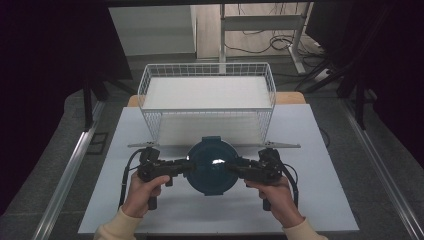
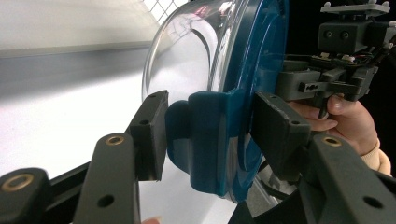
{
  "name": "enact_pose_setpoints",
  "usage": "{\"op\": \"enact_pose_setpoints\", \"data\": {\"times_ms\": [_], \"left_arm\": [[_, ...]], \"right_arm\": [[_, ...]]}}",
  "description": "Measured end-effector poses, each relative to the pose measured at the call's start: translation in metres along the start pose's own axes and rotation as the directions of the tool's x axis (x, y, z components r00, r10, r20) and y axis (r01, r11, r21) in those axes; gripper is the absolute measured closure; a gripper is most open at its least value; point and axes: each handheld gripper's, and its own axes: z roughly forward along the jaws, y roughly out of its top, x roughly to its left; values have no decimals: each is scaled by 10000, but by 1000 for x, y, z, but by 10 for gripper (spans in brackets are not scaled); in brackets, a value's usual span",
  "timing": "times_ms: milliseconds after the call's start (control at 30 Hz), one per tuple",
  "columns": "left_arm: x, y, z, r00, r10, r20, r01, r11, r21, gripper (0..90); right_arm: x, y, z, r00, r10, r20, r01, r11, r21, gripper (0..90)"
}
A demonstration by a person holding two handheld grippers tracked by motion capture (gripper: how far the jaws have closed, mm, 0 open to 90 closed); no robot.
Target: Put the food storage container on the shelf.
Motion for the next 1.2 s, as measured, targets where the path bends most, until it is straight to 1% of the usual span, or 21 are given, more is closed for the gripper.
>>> {"op": "enact_pose_setpoints", "data": {"times_ms": [67, 100, 167, 333, 433, 467, 533, 567, 600, 633, 800, 833, 867, 900, 933, 1033, 1067, 1100, 1133, 1167, 1200], "left_arm": [[1, 1, 0, 10000, -26, 35, 26, 10000, -7, 476], [1, 4, -1, 10000, -23, 72, 23, 10000, -50, 476], [1, 6, -2, 9999, -14, 104, 15, 10000, -81, 476], [-2, 20, -7, 9998, 151, 116, -149, 9997, -180, 475], [-7, 32, -10, 9997, 225, 90, -222, 9993, -284, 475], [-7, 32, -10, 9997, 225, 90, -222, 9993, -284, 475], [-11, 38, -11, 9996, 252, 87, -249, 9989, -401, 476], [-11, 39, -12, 9995, 304, 77, -301, 9988, -397, 476], [-12, 42, -12, 9994, 331, 67, -327, 9986, -424, 476], [-16, 46, -13, 9992, 402, 39, -400, 9981, -475, 476], [-21, 55, -14, 9984, 563, -22, -563, 9972, -485, 475], [-24, 61, -14, 9979, 646, -69, -648, 9967, -481, 474], [-24, 61, -14, 9979, 646, -69, -648, 9967, -481, 474], [-26, 68, -13, 9975, 700, -83, -703, 9964, -475, 475], [-26, 68, -13, 9975, 700, -83, -703, 9964, -475, 475], [-27, 80, -12, 9979, 647, 83, -642, 9967, -500, 474], [-27, 80, -12, 9979, 647, 83, -642, 9967, -500, 474], [-28, 86, -12, 9979, 636, 90, -630, 9963, -588, 472], [-28, 86, -12, 9979, 636, 90, -630, 9963, -588, 472], [-29, 92, -13, 9976, 695, 74, -689, 9956, -630, 472], [-29, 92, -13, 9976, 695, 74, -689, 9956, -630, 472]], "right_arm": [[0, 2, 0, 10000, 7, 15, -7, 10000, 15, 363], [1, 6, 1, 10000, -81, 47, 81, 10000, 23, 363], [2, 9, 1, 9999, -158, 56, 157, 9999, 19, 363], [7, 24, 0, 9991, -426, 65, 426, 9991, -88, 363], [9, 36, -2, 9984, -567, 48, 568, 9983, -158, 363], [9, 36, -2, 9984, -567, 48, 568, 9983, -158, 363], [11, 42, -4, 9980, -632, 51, 633, 9978, -214, 363], [12, 48, -6, 9973, -727, 38, 728, 9969, -296, 363], [12, 48, -6, 9973, -727, 38, 728, 9969, -296, 363], [13, 52, -8, 9967, -805, 35, 806, 9962, -342, 363], [16, 60, -12, 9967, -815, 22, 815, 9957, -448, 363], [16, 64, -15, 9967, -814, 17, 814, 9955, -489, 363], [15, 67, -15, 9966, -824, 10, 823, 9953, -504, 363], [15, 69, -16, 9969, -785, -2, 784, 9957, -484, 363], [15, 72, -17, 9973, -737, 1, 736, 9961, -479, 363], [17, 80, -21, 9970, -768, 93, 772, 9951, -612, 363], [17, 83, -22, 9967, -799, 124, 805, 9947, -643, 365], [18, 85, -22, 9966, -814, 137, 821, 9943, -674, 365], [18, 88, -23, 9965, -826, 146, 834, 9942, -685, 366], [18, 91, -23, 9967, -793, 148, 801, 9945, -680, 366], [18, 91, -23, 9967, -793, 148, 801, 9945, -680, 366]]}}
